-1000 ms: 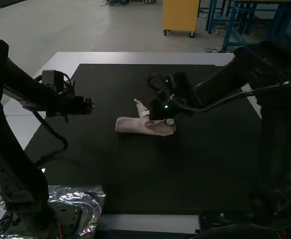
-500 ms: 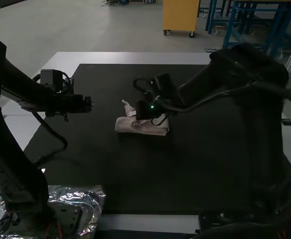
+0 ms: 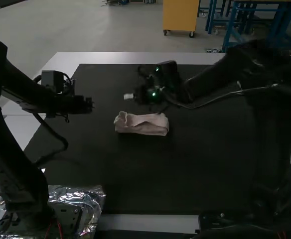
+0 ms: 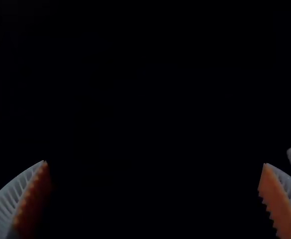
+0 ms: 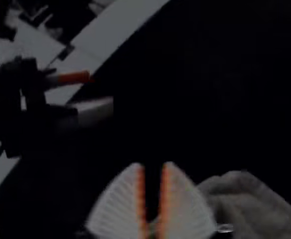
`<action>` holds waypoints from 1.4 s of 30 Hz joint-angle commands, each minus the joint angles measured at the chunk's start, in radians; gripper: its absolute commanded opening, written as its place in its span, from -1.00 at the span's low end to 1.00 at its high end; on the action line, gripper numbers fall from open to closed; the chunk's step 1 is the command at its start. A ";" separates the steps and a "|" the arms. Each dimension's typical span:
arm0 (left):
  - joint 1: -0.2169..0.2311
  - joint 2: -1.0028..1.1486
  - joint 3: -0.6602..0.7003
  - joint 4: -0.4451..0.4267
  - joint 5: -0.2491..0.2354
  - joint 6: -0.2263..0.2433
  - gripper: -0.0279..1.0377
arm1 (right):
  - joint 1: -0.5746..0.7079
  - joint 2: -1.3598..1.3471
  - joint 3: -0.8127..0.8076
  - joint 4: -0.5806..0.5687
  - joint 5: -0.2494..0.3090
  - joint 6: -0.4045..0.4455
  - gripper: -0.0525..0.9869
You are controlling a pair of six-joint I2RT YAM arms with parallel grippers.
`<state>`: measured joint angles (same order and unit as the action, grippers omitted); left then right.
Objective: Fold the towel.
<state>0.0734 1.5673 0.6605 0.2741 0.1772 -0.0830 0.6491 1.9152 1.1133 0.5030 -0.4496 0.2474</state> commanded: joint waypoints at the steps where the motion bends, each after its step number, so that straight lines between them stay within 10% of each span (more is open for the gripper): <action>1: -0.030 -0.021 -0.004 0.010 -0.036 0.012 0.87 | -0.032 -0.013 -0.049 0.008 -0.015 -0.003 -0.95; 12: -0.083 -0.069 0.001 0.030 -0.179 0.015 0.87 | -0.034 0.031 -0.156 0.086 -0.017 -0.010 -0.95; 42: -0.127 -0.312 0.145 -0.176 -0.179 0.006 0.87 | -0.040 0.295 -0.116 0.282 -0.018 0.036 -0.94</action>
<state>-0.0410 1.3006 0.7616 0.1051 0.0036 -0.0830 0.6147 2.2356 0.9943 0.7837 -0.4671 0.2527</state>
